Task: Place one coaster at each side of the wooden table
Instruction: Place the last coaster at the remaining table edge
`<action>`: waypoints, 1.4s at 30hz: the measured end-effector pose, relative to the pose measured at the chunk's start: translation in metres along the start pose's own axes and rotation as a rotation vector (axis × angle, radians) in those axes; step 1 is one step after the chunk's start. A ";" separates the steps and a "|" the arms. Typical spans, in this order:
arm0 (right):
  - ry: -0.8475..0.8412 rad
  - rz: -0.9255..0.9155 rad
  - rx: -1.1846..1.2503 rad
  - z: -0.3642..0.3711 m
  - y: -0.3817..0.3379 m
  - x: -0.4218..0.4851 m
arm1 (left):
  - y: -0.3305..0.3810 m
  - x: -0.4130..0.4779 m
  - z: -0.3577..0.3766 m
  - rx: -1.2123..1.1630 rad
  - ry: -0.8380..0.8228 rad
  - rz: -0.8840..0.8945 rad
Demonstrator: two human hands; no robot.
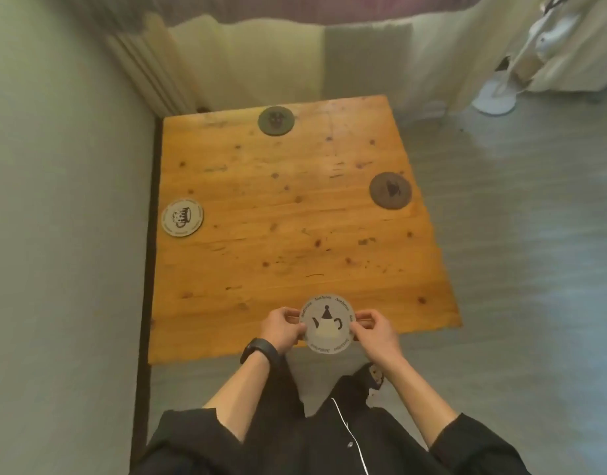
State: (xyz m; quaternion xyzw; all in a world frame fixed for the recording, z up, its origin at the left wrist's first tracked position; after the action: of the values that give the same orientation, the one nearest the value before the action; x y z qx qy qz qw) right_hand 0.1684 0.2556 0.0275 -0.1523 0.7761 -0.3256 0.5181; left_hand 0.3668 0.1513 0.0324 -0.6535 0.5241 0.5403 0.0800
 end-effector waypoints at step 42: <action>0.178 -0.074 -0.280 0.083 0.020 0.084 | -0.066 0.073 -0.020 0.150 0.431 -0.082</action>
State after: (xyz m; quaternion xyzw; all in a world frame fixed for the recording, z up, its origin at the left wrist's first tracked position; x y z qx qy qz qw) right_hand 0.2108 0.1936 -0.0659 -0.2220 0.8506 -0.2450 0.4088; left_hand 0.4206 0.1238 -0.0476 -0.7667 0.5407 0.3442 0.0366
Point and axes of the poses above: each hand's wrist, its own x-axis towards the middle knuckle, its own z-axis out of the palm, y = z × x, the point moved 6 cm from there along x, towards the middle knuckle, and after that the axes turned 9 degrees about x, right-handed, at the moved point
